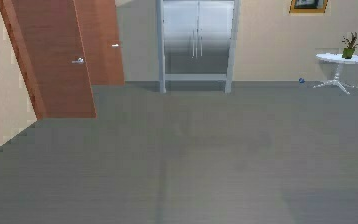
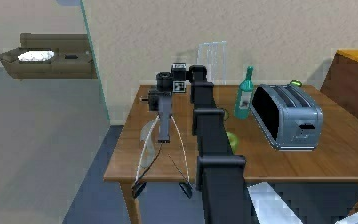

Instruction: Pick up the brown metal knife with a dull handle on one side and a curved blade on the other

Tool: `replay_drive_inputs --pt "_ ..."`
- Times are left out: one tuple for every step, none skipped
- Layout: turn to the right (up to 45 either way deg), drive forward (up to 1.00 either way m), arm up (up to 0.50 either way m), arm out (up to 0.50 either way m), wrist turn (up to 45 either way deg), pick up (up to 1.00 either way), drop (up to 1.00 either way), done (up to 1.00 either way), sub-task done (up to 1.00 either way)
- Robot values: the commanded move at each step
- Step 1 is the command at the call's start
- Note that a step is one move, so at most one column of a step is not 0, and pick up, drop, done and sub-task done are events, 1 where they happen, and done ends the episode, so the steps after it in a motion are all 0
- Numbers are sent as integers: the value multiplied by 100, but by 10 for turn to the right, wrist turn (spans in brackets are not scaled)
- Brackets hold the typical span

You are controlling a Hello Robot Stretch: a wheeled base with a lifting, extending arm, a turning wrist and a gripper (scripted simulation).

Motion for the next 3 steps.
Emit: replay_drive_inputs --pt "0 0 0 0 450 0 0 0 0" --pt "0 0 0 0 450 0 0 0 0" --pt "0 0 0 0 450 0 0 0 0"
